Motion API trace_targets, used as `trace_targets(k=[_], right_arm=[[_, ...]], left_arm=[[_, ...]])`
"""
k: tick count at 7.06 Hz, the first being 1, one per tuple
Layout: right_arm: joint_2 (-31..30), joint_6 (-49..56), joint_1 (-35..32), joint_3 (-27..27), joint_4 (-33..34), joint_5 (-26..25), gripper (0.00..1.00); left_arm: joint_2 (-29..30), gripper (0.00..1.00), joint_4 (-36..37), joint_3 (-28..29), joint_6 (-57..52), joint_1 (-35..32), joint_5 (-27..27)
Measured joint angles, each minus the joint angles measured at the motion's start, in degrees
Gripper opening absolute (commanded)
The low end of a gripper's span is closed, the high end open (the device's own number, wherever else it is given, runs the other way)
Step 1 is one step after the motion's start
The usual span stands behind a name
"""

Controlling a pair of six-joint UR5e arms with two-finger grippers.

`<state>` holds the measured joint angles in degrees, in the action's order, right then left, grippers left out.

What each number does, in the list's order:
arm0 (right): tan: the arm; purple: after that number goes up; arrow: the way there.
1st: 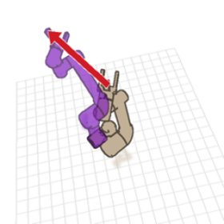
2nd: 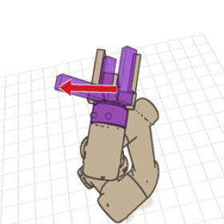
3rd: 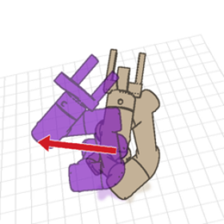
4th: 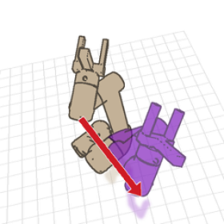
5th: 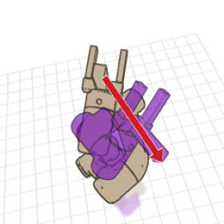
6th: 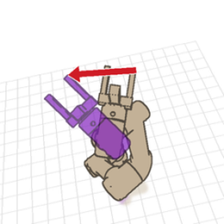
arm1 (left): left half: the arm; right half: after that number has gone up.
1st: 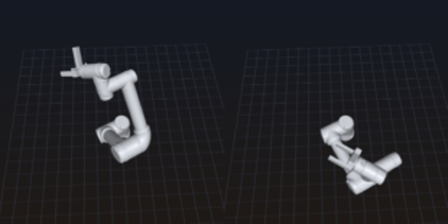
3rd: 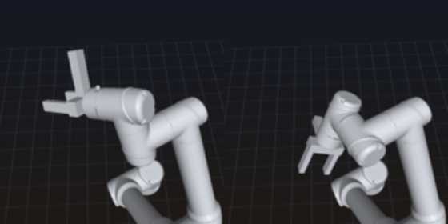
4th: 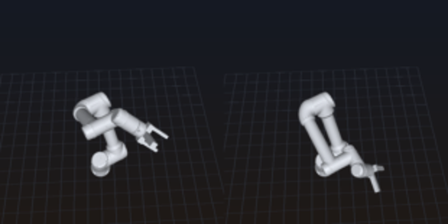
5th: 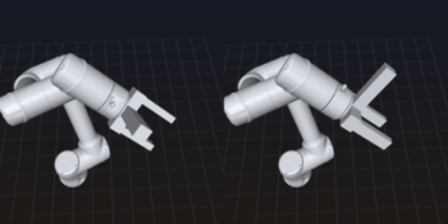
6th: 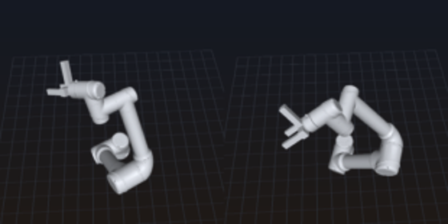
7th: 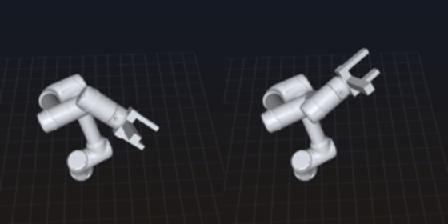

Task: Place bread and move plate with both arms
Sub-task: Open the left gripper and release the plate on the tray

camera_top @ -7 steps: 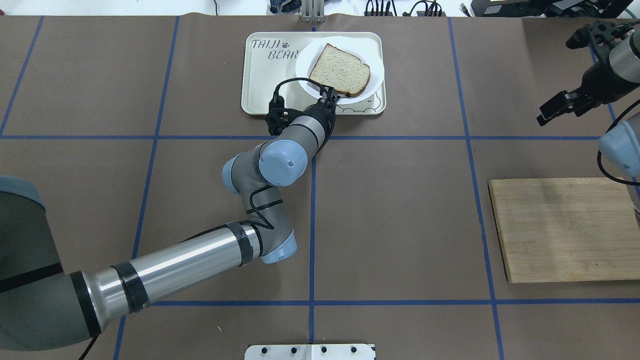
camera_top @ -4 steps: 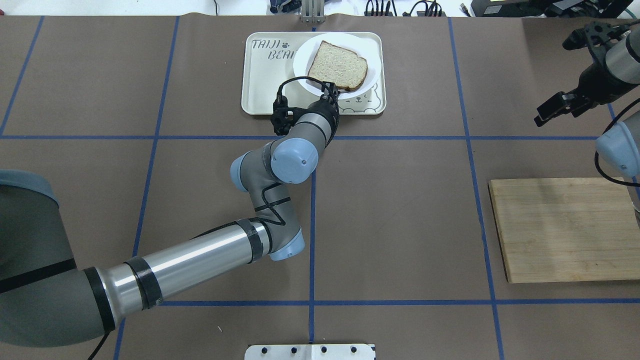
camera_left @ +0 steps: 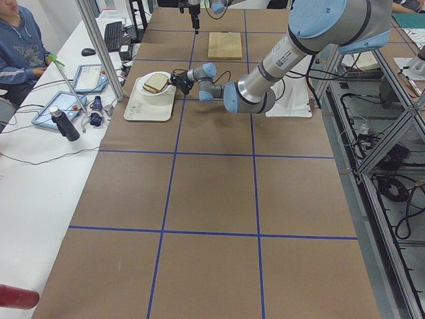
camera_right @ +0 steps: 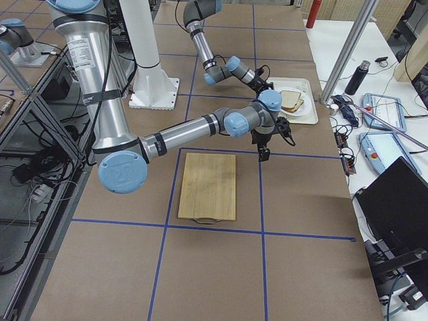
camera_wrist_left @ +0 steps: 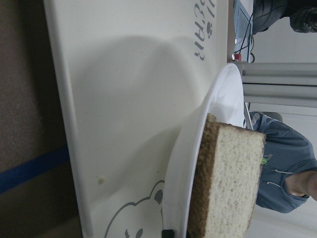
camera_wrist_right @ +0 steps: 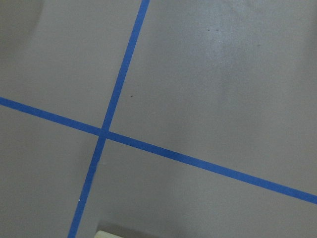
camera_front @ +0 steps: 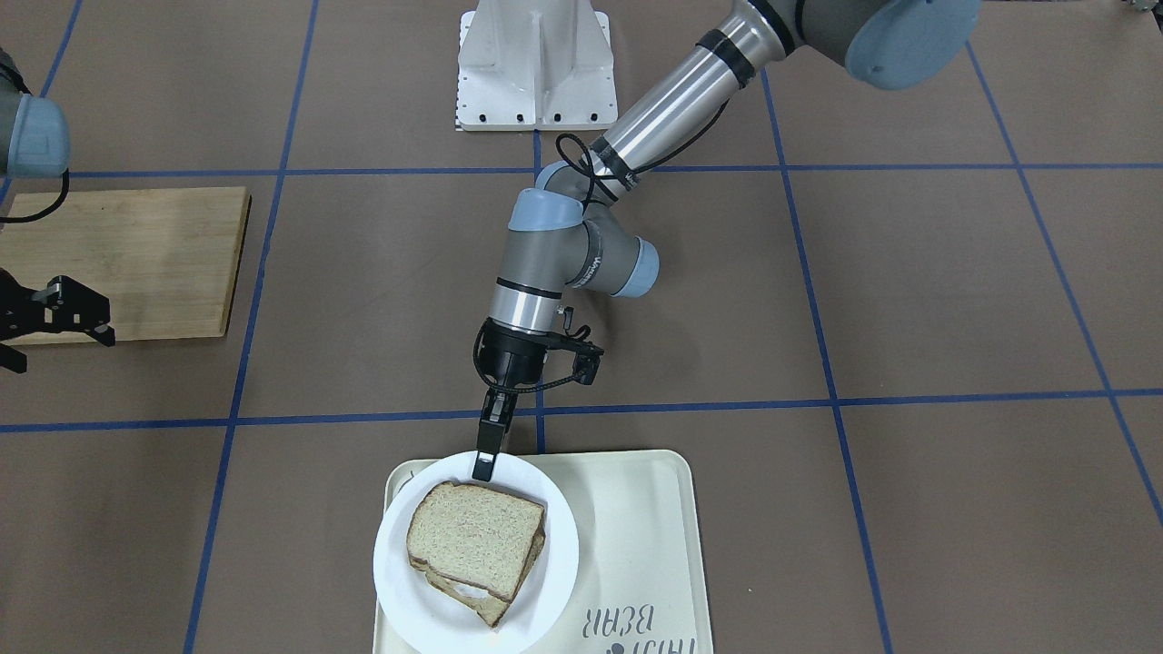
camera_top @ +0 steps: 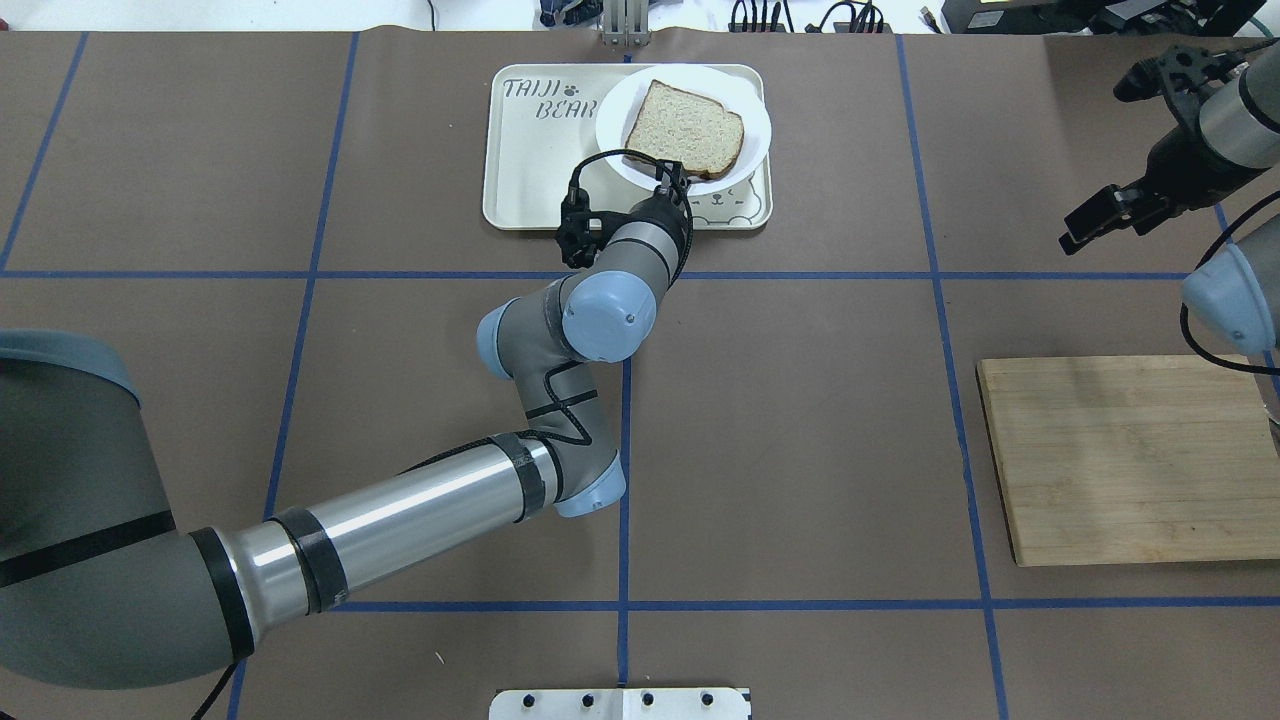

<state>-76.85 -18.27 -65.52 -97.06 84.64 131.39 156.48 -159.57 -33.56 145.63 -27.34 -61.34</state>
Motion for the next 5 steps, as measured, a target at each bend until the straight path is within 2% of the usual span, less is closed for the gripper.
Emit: trace_targets(k=[5], right_arm=[[-0.1,0.0,0.0,-0.1,0.0,0.3,1.0]], left_arm=[[1.2,0.99,0.0,-0.1,0.0,-0.1,0.1]])
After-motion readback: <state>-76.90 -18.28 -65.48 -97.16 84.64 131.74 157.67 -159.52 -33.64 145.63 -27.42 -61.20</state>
